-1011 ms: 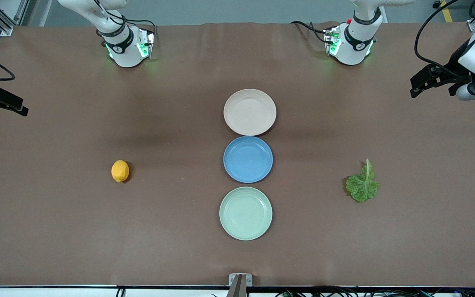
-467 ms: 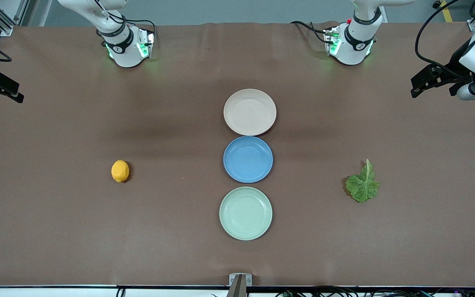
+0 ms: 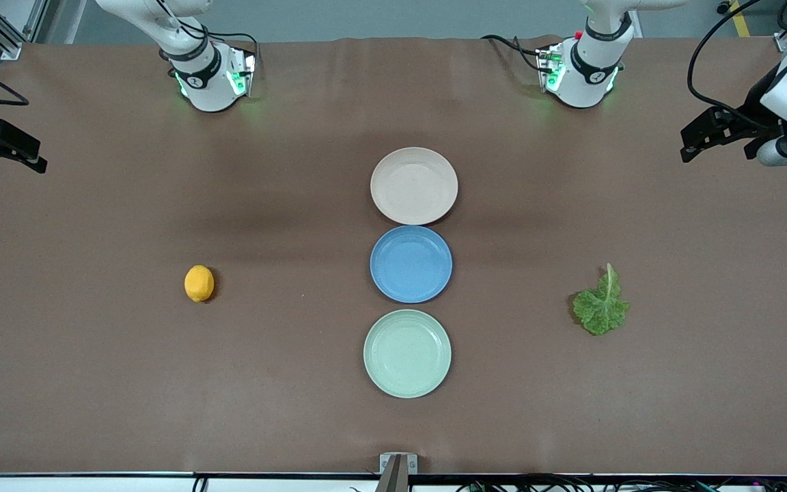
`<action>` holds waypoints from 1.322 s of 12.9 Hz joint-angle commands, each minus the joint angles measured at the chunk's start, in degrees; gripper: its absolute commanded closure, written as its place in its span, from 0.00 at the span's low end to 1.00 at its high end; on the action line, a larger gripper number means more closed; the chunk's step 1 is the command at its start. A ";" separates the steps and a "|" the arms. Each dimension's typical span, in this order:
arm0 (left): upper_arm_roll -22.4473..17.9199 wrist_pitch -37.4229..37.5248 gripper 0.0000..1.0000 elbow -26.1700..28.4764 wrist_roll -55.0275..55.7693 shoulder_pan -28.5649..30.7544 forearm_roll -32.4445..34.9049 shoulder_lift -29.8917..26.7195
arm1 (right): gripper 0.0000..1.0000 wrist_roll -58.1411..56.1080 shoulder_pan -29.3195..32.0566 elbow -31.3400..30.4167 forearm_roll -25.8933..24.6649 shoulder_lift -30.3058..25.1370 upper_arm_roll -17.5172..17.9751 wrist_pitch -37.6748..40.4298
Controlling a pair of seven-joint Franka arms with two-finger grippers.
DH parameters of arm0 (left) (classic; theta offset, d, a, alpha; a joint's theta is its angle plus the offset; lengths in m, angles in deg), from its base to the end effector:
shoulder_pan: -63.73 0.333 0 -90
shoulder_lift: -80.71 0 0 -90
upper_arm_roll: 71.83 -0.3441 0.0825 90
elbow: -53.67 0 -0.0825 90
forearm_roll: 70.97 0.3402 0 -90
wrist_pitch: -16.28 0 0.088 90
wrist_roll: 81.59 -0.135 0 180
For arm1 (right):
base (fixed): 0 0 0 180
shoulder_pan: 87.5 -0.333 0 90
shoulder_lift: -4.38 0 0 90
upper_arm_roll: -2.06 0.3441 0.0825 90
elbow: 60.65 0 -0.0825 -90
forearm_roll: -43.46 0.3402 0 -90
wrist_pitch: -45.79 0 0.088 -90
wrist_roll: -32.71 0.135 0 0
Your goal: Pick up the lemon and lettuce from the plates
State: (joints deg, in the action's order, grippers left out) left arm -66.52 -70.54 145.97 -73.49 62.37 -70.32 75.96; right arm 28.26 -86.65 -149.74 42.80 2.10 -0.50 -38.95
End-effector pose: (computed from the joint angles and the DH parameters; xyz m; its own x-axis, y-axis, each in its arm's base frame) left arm 0.4732 -0.0560 0.6435 0.9996 0.0260 -0.0103 0.0258 -0.9995 -0.0207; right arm 0.4859 -0.0311 0.6433 0.9992 0.0172 -0.0368 0.0175 -0.9998 0.0069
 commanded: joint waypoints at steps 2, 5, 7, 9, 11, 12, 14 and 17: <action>-0.04 -0.45 0.00 -0.02 0.17 -0.04 -0.22 -0.44 | 0.00 -1.17 1.44 -1.44 2.77 -1.59 0.02 0.63; -0.04 -0.63 0.00 -0.10 0.17 -0.04 -0.22 -0.44 | 0.00 -1.61 1.26 -1.44 2.16 -1.59 0.02 0.54; -0.04 -0.80 0.00 -0.02 0.17 -0.13 -0.31 -0.44 | 0.00 -3.19 1.17 -1.52 1.98 -1.68 0.02 0.37; -0.04 -0.81 0.00 -0.02 0.17 -0.13 -0.57 -0.44 | 0.00 -3.28 1.00 -1.87 1.89 -2.12 -0.07 0.37; -0.04 -0.81 0.00 -0.10 0.08 -0.04 -0.57 -0.52 | 0.00 -3.20 0.56 -3.19 1.19 -3.17 -0.07 0.02; -0.04 -0.72 0.00 -0.10 0.08 0.05 -0.74 -0.52 | 0.00 -3.20 0.56 -3.37 0.66 -3.44 -0.07 0.02; -0.04 -0.72 0.00 -0.10 0.25 0.14 -0.92 -0.52 | 0.00 -3.20 0.30 -3.37 0.22 -3.61 -0.07 -0.07; -0.04 -0.72 0.00 -0.81 0.34 0.05 -0.92 -0.26 | 0.00 -3.11 0.12 -3.37 0.13 -3.70 -0.24 -0.69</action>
State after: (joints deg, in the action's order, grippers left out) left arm -66.50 -71.17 145.84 -73.49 62.34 -70.32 75.96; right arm 25.62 -86.38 -150.49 43.82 0.66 -0.81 -38.52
